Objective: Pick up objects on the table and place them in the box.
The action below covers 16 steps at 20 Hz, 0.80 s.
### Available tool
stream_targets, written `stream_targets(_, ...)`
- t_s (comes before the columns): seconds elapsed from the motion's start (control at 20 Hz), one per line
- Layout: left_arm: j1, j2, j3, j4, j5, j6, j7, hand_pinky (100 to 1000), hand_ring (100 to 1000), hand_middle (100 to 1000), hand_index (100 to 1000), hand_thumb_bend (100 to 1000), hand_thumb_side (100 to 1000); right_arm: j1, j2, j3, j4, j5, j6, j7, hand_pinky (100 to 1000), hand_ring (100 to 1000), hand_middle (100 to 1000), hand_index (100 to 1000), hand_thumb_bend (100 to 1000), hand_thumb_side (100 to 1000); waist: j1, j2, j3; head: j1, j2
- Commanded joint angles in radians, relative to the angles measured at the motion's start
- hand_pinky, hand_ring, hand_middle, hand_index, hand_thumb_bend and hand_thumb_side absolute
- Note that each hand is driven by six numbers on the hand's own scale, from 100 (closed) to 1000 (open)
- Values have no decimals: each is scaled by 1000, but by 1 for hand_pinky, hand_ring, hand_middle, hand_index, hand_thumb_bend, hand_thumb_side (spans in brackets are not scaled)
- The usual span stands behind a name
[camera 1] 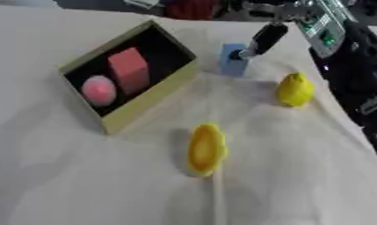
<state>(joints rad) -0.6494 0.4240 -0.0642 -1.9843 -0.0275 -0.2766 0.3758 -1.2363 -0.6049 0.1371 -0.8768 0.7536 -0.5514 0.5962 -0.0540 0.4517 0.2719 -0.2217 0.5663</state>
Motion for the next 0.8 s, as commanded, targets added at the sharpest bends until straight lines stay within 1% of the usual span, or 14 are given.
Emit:
stream_targets(0.05, -11, 32, 9, -16, -3, 2, 1, 685, 767, 639, 799, 533, 537, -15, -28, -2, -3, 14, -5, 13, 907, 937, 858, 907, 455, 319, 6, -18, 1, 1, 8)
stream_targets(0.3, -12, 31, 9, -16, -3, 2, 1, 684, 768, 638, 799, 531, 539, -4, -24, -4, 13, 53, 7, 0, 904, 937, 855, 909, 460, 325, 4, -11, 3, 4, 18)
stream_targets(0.55, -10, 31, 9, -16, -3, 4, 1, 683, 769, 638, 798, 528, 541, 6, -18, -10, 35, 90, 21, -17, 900, 933, 813, 910, 459, 326, 4, -4, 5, 5, 23)
stream_targets(0.8, -12, 29, 7, -16, -3, 4, -1, 683, 769, 637, 797, 527, 543, 11, -13, -18, 51, 115, 32, -35, 893, 924, 782, 907, 461, 319, 5, 0, 6, 5, 20)
